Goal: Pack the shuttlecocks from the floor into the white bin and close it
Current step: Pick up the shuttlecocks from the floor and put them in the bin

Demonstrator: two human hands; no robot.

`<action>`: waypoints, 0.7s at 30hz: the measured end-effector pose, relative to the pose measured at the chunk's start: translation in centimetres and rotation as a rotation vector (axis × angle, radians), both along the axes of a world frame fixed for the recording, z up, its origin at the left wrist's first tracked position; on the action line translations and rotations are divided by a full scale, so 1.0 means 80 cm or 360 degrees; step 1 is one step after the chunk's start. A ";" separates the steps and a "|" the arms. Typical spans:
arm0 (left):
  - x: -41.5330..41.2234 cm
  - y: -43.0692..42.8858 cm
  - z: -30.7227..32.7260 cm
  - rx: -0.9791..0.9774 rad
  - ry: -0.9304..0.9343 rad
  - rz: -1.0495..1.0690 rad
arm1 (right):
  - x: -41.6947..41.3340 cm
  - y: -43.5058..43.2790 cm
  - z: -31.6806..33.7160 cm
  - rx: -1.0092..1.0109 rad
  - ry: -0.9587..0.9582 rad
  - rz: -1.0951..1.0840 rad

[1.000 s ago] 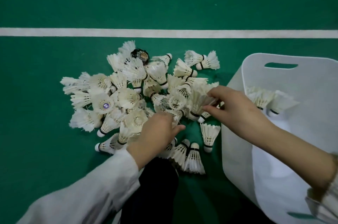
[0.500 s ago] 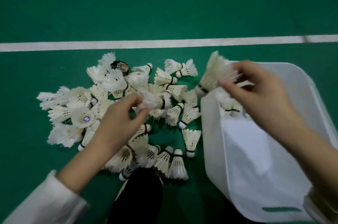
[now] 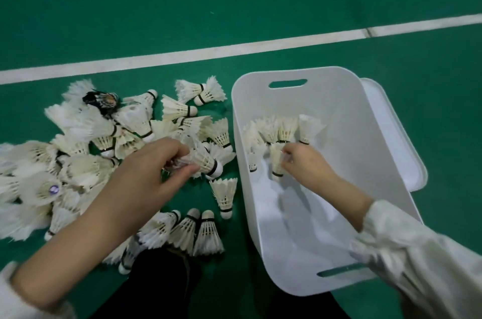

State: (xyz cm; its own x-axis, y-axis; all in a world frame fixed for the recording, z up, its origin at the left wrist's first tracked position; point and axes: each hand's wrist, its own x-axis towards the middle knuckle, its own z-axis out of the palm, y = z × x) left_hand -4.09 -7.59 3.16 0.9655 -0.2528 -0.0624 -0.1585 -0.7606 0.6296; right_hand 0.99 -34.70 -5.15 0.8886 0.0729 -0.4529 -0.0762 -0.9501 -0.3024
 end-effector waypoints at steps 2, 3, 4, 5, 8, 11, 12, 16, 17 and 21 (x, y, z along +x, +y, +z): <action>0.000 -0.001 -0.003 0.0024 0.0013 -0.0001 | 0.008 0.008 -0.005 0.0057 -0.0011 0.0036; 0.001 -0.001 -0.003 0.0037 0.0019 -0.0008 | 0.011 0.010 -0.007 0.0082 -0.0011 0.0038; 0.001 -0.001 -0.004 0.0051 0.0024 -0.0015 | 0.013 0.012 -0.007 0.0097 -0.0007 0.0040; 0.001 -0.001 -0.005 0.0061 0.0026 -0.0022 | 0.015 0.012 -0.010 0.0110 -0.0002 0.0036; 0.002 0.000 -0.008 0.0076 0.0024 -0.0027 | 0.017 0.007 -0.020 0.0094 0.0001 0.0029; 0.002 0.000 -0.012 0.0086 0.0016 -0.0040 | 0.014 0.003 -0.021 0.0126 -0.0011 0.0001; 0.002 0.000 -0.013 0.0085 0.0009 -0.0045 | 0.012 0.002 -0.018 0.0131 -0.0011 0.0001; 0.002 0.002 -0.014 0.0075 -0.0024 -0.0060 | 0.003 0.006 0.017 -0.0026 -0.0149 0.0096; 0.002 0.002 -0.013 0.0065 -0.0029 -0.0064 | 0.000 0.011 0.033 0.0038 -0.0273 0.0094; 0.001 -0.002 -0.006 0.0054 -0.0040 -0.0112 | -0.018 0.056 0.107 0.0802 -0.0595 0.0333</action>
